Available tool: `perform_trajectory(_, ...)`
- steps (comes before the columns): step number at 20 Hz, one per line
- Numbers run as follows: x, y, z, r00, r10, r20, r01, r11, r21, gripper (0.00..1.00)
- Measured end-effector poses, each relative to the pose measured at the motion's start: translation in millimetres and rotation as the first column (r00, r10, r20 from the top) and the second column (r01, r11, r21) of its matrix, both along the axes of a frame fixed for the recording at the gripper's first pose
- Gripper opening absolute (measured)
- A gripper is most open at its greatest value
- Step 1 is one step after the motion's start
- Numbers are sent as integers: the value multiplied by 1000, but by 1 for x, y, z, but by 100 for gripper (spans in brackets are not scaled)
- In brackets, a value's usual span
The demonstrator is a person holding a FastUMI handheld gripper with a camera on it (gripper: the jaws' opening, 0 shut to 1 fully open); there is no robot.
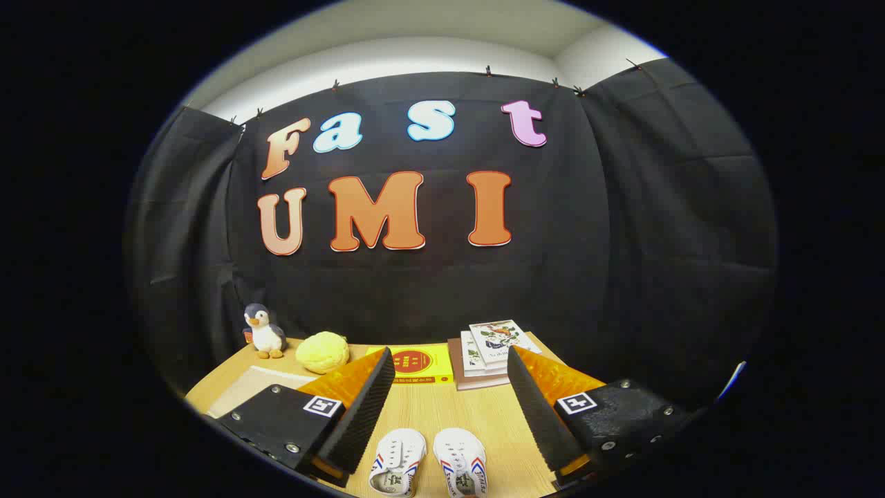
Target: Open the storage box then place both shoes into the box .Put the left shoe in first, then the right shoe, with the right side of both shoes facing outward in a uniform manner.
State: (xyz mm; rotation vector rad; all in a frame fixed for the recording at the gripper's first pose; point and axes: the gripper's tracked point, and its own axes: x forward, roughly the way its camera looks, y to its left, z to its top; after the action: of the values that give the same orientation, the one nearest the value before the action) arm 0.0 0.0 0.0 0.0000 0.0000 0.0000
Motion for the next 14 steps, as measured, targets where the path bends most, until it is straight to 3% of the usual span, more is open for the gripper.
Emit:
perform_trajectory(8,-3,12,-4,999,36,-14,-36,997,-62,97)
perform_trajectory(14,-3,15,-10,997,69,-33,-70,997,-41,98)
